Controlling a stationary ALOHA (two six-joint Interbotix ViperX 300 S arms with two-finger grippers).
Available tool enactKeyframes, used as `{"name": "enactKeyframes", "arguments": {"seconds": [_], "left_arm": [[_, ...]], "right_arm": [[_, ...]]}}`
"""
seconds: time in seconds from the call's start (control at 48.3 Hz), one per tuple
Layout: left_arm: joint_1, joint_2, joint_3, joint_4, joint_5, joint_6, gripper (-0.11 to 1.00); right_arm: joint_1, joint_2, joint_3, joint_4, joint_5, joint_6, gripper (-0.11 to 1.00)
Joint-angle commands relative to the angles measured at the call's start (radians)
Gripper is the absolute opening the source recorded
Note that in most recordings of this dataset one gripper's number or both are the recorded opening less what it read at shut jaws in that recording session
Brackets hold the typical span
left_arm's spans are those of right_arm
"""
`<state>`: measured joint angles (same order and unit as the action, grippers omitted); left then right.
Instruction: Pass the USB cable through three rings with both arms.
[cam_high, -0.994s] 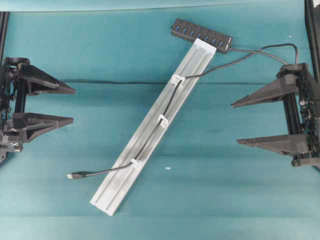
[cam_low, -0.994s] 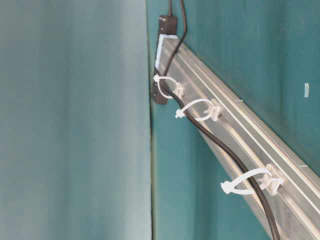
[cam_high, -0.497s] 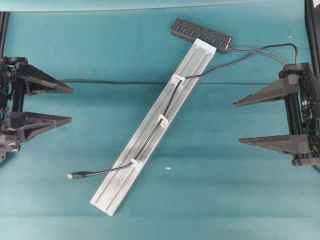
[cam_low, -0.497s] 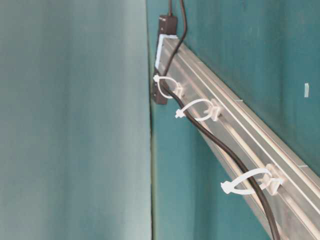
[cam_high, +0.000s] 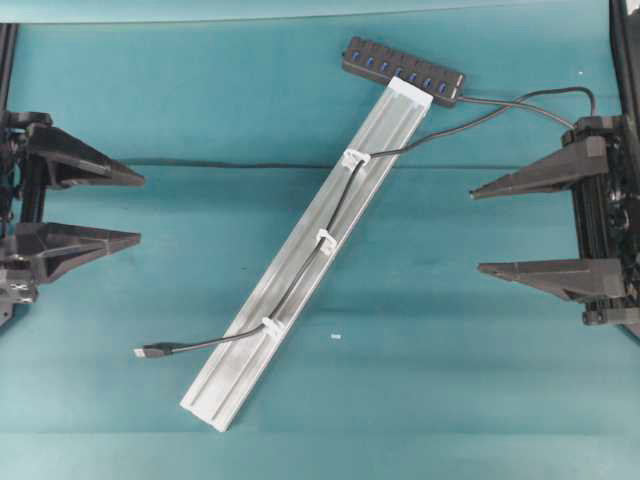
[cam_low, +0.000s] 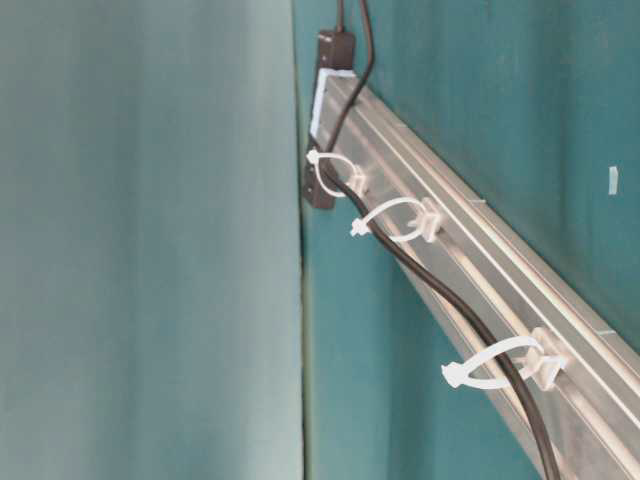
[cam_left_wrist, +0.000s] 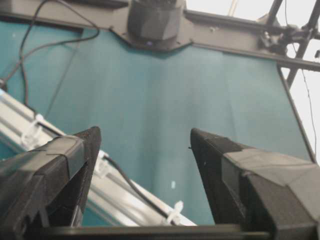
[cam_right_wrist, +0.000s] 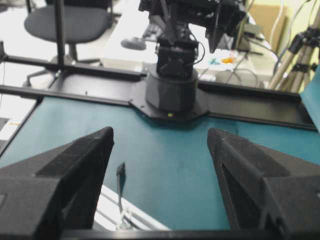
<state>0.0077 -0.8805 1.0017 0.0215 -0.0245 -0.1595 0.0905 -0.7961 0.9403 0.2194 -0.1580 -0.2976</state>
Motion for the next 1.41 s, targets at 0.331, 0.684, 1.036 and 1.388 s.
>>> {"name": "enactKeyframes", "arguments": {"seconds": [0.331, 0.684, 1.036, 1.388], "left_arm": [[0.017, 0.014, -0.011, 0.002, -0.015, 0.002, 0.80], [0.014, -0.002, -0.009, 0.002, -0.020, 0.006, 0.80], [0.012, -0.028, 0.000, 0.005, -0.018, 0.006, 0.80], [0.011, -0.069, 0.000, 0.002, -0.014, 0.006, 0.80]], "right_arm": [[-0.008, -0.029, 0.006, 0.005, -0.021, 0.015, 0.78], [-0.009, -0.023, 0.017, 0.005, -0.012, 0.029, 0.78], [-0.005, 0.048, 0.028, 0.005, 0.017, 0.126, 0.79], [0.002, 0.086, 0.020, 0.005, 0.031, 0.207, 0.79]]}}
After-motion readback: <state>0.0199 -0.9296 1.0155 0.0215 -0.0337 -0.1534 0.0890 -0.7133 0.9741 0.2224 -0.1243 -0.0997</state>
